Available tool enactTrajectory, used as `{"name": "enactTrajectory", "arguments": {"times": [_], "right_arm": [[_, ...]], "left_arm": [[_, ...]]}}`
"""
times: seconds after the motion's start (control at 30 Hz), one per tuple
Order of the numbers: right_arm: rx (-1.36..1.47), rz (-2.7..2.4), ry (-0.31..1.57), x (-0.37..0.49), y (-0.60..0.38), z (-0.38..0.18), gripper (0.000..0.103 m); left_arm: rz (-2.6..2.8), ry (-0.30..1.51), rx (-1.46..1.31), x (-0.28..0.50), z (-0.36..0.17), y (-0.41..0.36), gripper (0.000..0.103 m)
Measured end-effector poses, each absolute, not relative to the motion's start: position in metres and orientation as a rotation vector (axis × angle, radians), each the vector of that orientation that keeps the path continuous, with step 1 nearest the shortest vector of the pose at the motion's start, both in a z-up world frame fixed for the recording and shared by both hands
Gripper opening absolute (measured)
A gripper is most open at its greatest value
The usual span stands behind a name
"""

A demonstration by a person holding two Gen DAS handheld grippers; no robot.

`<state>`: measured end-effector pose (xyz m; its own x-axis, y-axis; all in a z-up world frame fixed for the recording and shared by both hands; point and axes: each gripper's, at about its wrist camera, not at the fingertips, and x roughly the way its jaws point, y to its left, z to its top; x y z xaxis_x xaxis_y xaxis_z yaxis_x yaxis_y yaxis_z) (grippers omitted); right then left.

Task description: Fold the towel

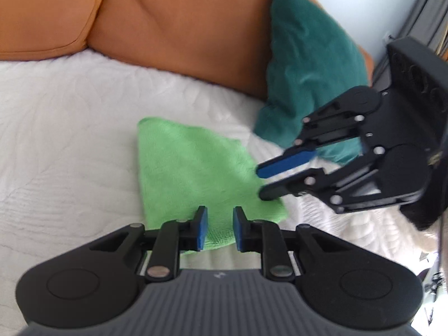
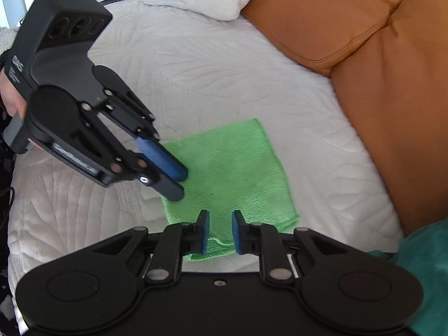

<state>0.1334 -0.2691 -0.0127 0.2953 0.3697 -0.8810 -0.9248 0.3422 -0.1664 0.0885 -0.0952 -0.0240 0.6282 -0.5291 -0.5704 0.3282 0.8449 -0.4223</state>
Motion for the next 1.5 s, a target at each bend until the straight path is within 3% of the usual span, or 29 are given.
{"name": "enactTrajectory", "arguments": {"times": [0.23,0.43,0.67,1.07,1.17,1.3,1.5], "right_arm": [[-0.862,0.96,0.928,0.127,-0.275,-0.032,0.016],[-0.755,0.852,0.812,0.139,-0.284,-0.015,0.017],[-0.759,0.749,0.755,0.162,-0.274,-0.029,0.017],[-0.644,0.815,0.591,0.133,-0.268,-0.005,0.017],[-0.637,0.874,0.626,0.115,-0.271,-0.008,0.017],[-0.688,0.854,0.712,0.1,-0.273,-0.035,0.017],[-0.592,0.868,0.627,0.08,-0.285,-0.022,0.018]], "left_arm": [[-0.503,0.747,-0.314,0.087,-0.021,-0.083,0.023],[-0.509,0.636,-0.377,0.098,0.002,-0.071,0.024],[-0.452,0.721,-0.357,0.127,-0.021,-0.069,0.024],[-0.465,0.627,-0.368,0.106,-0.009,-0.05,0.026],[-0.529,0.655,-0.314,0.097,-0.019,-0.067,0.034],[-0.506,0.632,-0.143,0.086,-0.035,-0.083,0.034],[-0.523,0.543,-0.09,0.071,-0.016,-0.082,0.042]]}}
